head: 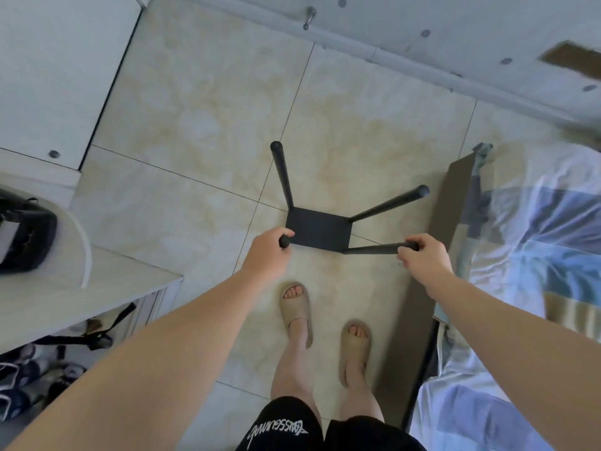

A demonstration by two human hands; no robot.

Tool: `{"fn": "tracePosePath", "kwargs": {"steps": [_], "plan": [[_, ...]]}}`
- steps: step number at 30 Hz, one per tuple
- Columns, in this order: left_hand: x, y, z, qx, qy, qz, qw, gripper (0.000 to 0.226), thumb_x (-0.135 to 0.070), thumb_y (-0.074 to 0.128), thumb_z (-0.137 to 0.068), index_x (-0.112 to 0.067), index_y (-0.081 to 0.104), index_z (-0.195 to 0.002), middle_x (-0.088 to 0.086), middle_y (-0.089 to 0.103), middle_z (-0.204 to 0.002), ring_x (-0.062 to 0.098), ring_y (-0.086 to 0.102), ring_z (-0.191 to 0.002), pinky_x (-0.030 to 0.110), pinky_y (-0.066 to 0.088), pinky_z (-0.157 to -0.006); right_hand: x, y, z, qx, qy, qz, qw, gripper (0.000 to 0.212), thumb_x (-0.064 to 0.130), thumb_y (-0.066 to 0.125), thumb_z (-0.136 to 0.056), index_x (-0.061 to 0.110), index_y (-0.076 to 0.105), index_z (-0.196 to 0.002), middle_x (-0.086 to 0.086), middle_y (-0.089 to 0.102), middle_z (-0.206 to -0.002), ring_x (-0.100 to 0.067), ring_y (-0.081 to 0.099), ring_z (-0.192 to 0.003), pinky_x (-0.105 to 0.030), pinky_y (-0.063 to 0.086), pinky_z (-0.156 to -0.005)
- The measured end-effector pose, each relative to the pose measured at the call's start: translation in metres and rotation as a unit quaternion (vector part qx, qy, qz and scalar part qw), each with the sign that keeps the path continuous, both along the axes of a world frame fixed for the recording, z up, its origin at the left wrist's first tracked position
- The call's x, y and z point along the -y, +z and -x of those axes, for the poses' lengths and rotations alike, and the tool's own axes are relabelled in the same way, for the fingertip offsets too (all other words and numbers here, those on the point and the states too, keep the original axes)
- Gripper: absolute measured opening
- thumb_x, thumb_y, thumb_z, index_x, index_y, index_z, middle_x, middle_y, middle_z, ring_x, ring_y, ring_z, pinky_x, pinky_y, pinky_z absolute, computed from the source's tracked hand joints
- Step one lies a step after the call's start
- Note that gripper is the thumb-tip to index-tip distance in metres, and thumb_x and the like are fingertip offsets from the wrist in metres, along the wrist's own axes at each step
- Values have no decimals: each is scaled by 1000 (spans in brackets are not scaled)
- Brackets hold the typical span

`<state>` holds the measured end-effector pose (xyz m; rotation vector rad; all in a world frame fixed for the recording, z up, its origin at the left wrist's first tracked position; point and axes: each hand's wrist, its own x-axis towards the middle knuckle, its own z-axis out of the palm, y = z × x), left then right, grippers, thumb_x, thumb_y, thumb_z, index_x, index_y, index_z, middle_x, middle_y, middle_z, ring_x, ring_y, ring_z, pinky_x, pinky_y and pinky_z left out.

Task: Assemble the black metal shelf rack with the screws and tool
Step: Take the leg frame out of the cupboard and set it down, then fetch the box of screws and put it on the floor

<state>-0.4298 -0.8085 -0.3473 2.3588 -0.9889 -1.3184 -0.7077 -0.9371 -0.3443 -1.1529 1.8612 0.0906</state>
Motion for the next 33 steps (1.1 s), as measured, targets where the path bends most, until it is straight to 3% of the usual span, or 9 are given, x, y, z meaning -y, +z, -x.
{"fn": "tracePosePath", "kwargs": {"steps": [6,9,14,16,18,20,22,25,33], "plan": [[-11,23,15,6,-10,-48,999,39,-15,54,-97,-20,56,-135,3,63,-127,18,59,-97,23,44,-75,-8,16,10,52,-25,-56,997,43,22,67,-95,14,62,-137,-7,71,-103,-30,69,-104,-46,56,-97],[-24,46,29,9,-13,-74,997,43,-20,54,-96,-18,51,-139,5,59,-132,24,60,-110,28,46,-82,-14,39,14,80,-4,-67,995,48,28,67,-96,16,58,-141,-4,67,-116,-24,66,-98,-41,54,-95],[-54,101,61,30,-1,-45,999,46,-27,52,-97,-22,46,-143,-1,43,-148,19,54,-118,36,49,-97,-25,92,25,121,135,-18,983,55,28,62,-99,18,47,-151,-1,53,-149,-22,52,-133,-33,42,-105],[-68,124,78,44,3,-9,999,44,-29,50,-98,-22,48,-141,-2,42,-148,15,50,-115,36,49,-96,-34,114,29,132,208,7,969,57,30,58,-101,21,41,-154,0,49,-154,-21,47,-139,-30,38,-104],[-84,145,93,75,-5,7,997,46,-33,50,-99,-22,46,-143,-1,35,-156,20,42,-132,40,44,-104,-45,134,33,129,292,35,947,59,35,56,-102,27,35,-157,1,46,-156,-22,48,-138,-29,40,-100],[-104,163,108,109,-2,7,994,51,-36,49,-100,-23,41,-149,2,25,-163,23,22,-148,45,34,-114,-58,152,36,122,375,62,917,62,42,54,-103,34,27,-158,2,43,-157,-25,54,-130,-32,45,-93],[-126,179,121,152,9,6,988,53,-39,47,-101,-25,37,-151,4,19,-165,24,10,-152,46,25,-119,-72,166,35,118,457,101,876,65,45,52,-103,35,22,-159,0,38,-159,-27,47,-136,-40,46,-104],[-163,199,135,223,24,11,974,59,-47,44,-101,-28,29,-154,3,11,-167,27,1,-154,45,14,-121,-96,187,27,98,570,165,799,69,47,48,-104,32,13,-161,5,20,-167,-22,13,-155,-44,17,-124],[-275,228,127,347,109,48,930,72,-61,37,-98,-33,11,-159,0,-5,-168,28,-13,-153,52,-1,-122,-181,234,-29,81,735,303,601,74,59,34,-103,36,-5,-162,14,-14,-168,-25,-20,-155,-46,-16,-121]]}}
